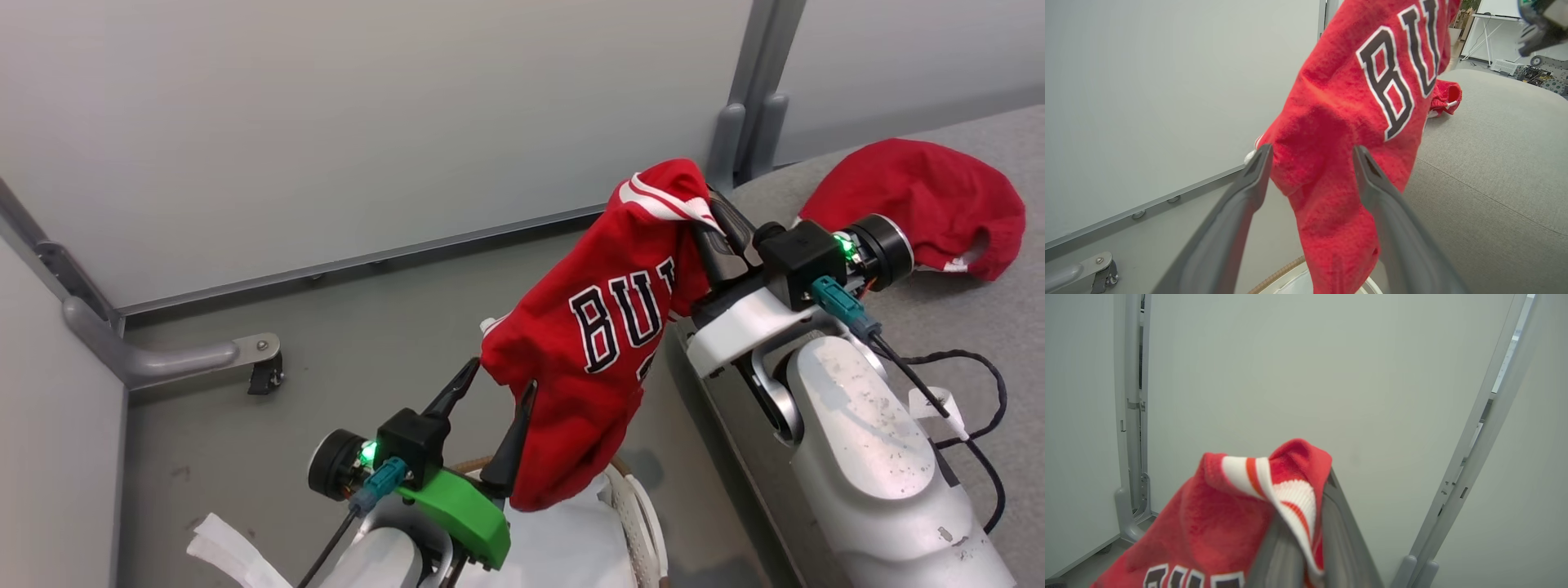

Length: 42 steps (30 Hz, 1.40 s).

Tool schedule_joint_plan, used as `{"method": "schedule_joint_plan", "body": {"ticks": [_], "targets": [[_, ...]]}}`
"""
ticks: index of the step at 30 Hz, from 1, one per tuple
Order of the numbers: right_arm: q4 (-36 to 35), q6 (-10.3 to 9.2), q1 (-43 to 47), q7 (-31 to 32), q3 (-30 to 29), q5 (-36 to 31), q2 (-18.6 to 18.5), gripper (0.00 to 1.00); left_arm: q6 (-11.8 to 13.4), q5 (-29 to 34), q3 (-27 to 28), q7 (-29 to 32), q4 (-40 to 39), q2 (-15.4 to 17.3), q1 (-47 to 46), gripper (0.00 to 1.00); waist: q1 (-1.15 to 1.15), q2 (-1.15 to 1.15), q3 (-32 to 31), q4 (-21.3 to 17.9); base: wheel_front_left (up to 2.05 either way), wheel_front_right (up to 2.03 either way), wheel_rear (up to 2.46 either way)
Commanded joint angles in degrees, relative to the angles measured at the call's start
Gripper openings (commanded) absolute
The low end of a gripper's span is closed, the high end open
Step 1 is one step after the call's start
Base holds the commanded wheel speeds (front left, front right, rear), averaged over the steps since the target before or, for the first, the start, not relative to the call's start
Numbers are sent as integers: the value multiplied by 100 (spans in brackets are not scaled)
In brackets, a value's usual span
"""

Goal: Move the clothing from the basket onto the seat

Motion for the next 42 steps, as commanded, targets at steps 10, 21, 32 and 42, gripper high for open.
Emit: {"method": "schedule_joint_plan", "body": {"ticks": [10, 21, 32, 42], "targets": [[-91, -8, -266, -13, -165, -327, -28, 0, -73, 430, 437, -10, -368, -61, 92, 100, 0, 0, 430, -1306, 0, 0, 0], [-266, -8, -360, -13, -573, -439, -50, 0, -236, 717, 489, -11, -294, -124, -114, 100, 0, 0, 851, -2268, 0, 0, 0], [-362, -8, -408, -13, -773, -446, -30, 0, -334, 852, 466, -11, -201, -130, -267, 100, 0, 0, 1171, -2249, 0, 0, 0], [-288, -8, -2050, -12, -1186, -637, -1049, 0, -381, 1019, 382, -11, -198, 49, -573, 100, 0, 0, 1837, -1735, 0, 0, 0]]}}
